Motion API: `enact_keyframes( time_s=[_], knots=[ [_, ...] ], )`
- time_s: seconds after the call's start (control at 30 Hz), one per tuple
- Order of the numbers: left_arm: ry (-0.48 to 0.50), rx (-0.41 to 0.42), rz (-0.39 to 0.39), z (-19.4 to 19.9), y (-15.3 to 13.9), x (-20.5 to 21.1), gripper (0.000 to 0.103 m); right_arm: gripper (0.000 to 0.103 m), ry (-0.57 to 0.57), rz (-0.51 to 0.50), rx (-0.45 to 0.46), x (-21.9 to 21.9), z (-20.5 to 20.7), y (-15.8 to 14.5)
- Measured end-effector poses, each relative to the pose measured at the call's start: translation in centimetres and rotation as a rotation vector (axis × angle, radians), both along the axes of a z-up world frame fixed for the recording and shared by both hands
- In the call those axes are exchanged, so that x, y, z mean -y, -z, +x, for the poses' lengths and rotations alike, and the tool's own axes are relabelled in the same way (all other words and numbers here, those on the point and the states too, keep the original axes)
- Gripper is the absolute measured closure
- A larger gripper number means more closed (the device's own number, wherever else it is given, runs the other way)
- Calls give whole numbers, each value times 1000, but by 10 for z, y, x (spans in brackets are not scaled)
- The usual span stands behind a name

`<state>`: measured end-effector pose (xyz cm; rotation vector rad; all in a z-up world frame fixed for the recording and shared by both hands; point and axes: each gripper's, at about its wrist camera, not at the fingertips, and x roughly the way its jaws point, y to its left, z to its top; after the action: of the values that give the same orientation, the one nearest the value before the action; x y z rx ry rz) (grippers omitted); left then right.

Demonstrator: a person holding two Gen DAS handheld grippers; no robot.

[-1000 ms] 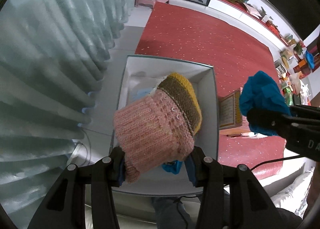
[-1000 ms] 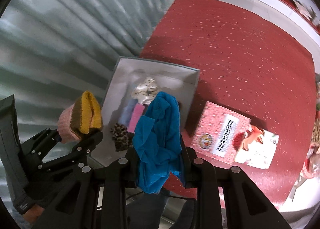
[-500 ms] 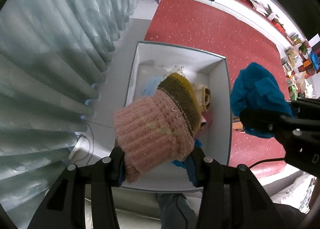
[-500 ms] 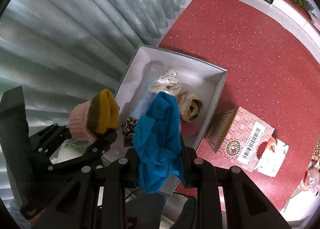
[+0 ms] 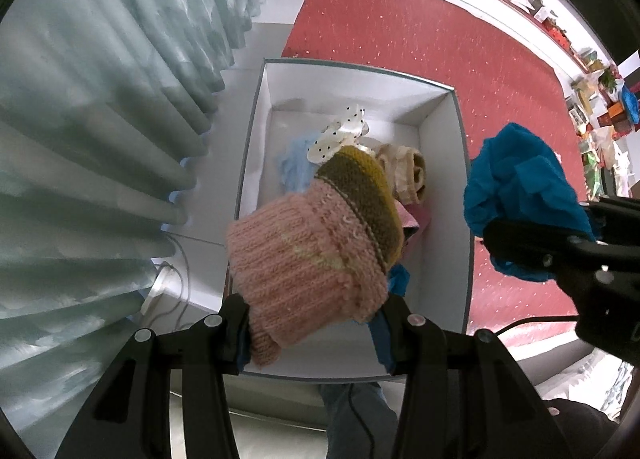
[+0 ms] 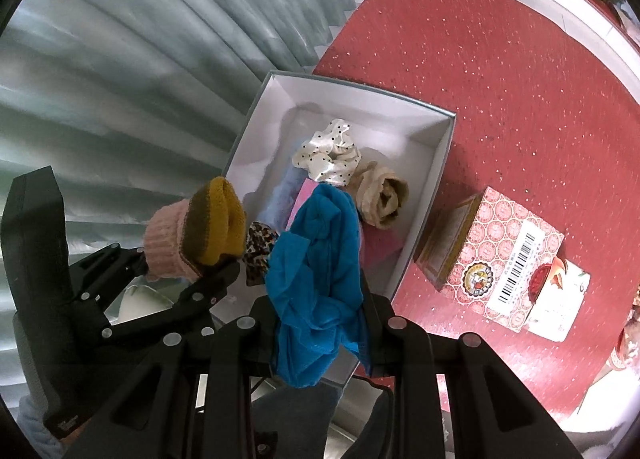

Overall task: Organize soft objects
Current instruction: 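Lower the pink knit hat and blue cloth into the white box with both tools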

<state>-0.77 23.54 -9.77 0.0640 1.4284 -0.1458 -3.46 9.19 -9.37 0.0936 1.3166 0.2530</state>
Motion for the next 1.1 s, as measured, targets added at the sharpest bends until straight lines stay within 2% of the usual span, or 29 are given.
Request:
enact_keyframes(
  time_s=[1.1],
  knots=[
    [-1, -29, 10, -2, 9, -1, 52, 74, 3, 8, -33, -3, -6, 13]
  ],
)
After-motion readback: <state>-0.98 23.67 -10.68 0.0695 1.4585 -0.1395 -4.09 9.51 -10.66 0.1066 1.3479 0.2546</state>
